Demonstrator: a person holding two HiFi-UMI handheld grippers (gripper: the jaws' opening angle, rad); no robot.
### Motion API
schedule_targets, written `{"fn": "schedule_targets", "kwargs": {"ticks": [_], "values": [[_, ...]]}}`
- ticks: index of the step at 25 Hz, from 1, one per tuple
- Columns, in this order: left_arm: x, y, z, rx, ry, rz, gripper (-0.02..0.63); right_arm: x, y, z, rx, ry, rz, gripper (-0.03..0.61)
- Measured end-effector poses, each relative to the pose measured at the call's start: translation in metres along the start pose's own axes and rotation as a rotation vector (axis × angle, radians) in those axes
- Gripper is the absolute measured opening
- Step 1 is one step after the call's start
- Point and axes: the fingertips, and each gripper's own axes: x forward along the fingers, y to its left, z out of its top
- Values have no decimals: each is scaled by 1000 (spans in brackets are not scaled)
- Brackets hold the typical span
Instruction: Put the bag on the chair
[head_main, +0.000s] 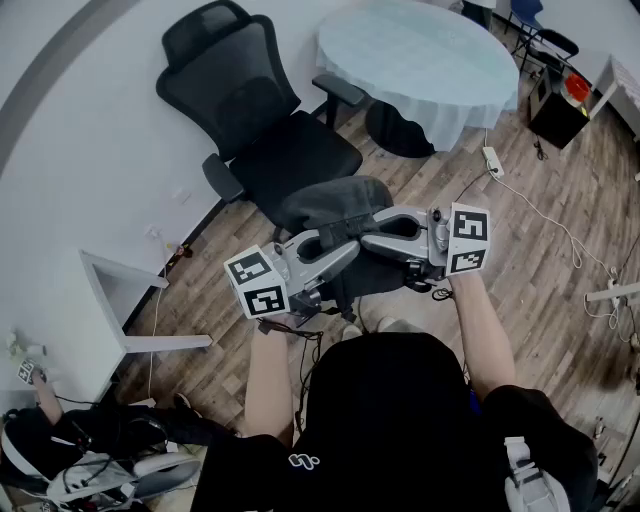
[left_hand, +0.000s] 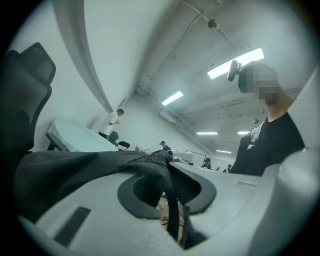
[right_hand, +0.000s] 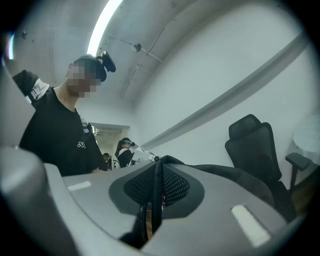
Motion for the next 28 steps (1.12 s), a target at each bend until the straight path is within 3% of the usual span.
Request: {"fn": "schedule_targets", "kwargs": {"ticks": [14, 22, 28], "values": [[20, -10, -11, 3, -19, 115, 52, -24, 8, -3, 29, 7, 94, 40], [4, 13, -18, -26, -13, 206, 55, -8, -11, -19, 72, 23, 156, 40], [-11, 54, -15, -31, 4, 208, 57, 11, -48, -30, 107, 41, 172, 40]]}}
